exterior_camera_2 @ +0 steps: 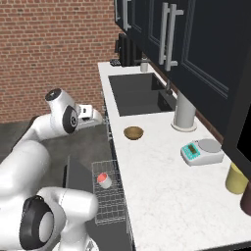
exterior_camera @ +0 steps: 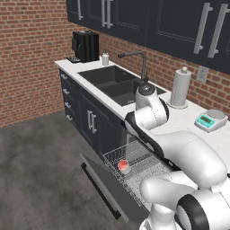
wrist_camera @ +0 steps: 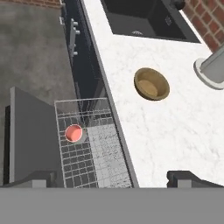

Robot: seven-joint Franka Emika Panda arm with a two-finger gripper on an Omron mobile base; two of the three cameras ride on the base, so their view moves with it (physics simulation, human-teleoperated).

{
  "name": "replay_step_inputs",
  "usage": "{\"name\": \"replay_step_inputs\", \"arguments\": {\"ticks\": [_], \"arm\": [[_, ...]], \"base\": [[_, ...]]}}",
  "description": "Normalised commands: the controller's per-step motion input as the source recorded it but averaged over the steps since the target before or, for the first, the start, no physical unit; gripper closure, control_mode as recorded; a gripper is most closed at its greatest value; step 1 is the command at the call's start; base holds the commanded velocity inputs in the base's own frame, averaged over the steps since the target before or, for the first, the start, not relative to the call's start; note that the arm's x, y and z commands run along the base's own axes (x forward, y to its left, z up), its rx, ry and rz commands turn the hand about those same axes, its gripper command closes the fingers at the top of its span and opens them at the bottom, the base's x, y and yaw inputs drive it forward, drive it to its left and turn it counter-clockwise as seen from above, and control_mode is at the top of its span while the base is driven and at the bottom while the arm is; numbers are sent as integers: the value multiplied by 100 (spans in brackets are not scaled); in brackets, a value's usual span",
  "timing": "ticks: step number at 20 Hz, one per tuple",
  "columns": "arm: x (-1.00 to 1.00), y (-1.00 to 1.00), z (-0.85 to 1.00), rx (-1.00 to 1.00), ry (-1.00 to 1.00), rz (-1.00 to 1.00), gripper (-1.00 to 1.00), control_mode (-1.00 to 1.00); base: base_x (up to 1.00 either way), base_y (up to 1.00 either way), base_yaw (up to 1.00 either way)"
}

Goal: Pick up the cup and bowl from the counter, place them in the dishwasher, and close the dishwasher door.

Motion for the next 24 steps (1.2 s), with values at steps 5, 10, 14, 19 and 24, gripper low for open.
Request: {"name": "replay_step_inputs", "arguments": {"ticks": [5,10,14,19,24], "arm": [[14,-17,-4,-1,17,10,-100,-100],[33,0,-7,-4,19,2,-100,-100],[38,-12,-1,0,13,0,-100,-100],[34,-29,-5,0,15,0,-100,-100],[31,-30,-18,0,11,0,-100,-100]], "base": [[0,0,0],[0,0,0],[0,0,0],[0,0,0],[0,0,0]]}}
